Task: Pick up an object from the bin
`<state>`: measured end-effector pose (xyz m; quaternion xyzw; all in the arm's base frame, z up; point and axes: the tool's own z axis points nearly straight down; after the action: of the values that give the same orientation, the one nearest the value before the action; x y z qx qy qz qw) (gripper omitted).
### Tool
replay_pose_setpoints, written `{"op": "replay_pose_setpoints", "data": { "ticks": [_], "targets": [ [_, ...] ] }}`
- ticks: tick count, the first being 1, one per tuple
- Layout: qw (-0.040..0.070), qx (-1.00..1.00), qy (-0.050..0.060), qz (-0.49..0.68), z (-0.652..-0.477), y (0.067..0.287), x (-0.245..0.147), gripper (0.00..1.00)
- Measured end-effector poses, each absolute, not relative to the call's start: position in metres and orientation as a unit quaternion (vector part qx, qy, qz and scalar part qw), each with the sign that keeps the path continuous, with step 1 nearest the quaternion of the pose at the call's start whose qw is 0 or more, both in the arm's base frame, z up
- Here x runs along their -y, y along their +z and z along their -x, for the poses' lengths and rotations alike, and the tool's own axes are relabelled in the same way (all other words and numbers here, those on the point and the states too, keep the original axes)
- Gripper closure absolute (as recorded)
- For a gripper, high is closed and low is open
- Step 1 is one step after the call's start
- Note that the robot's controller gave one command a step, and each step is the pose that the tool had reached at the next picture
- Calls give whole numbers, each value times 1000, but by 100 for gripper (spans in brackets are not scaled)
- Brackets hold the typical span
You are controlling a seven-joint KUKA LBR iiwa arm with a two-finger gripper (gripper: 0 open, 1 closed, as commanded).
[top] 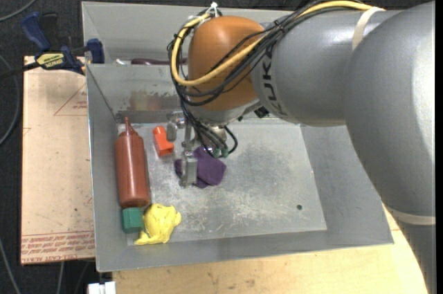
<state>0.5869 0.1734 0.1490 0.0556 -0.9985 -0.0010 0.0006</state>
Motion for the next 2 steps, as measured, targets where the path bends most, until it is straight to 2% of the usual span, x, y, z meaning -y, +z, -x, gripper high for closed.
{"op": "replay_pose_setpoints", "data": {
  "ticks": [1,2],
  "targets": [
    [-7,983,-3,-185,-604,138,-138,0],
    [0,988,-2,-156,-615,79,-110,100]
  ]
}}
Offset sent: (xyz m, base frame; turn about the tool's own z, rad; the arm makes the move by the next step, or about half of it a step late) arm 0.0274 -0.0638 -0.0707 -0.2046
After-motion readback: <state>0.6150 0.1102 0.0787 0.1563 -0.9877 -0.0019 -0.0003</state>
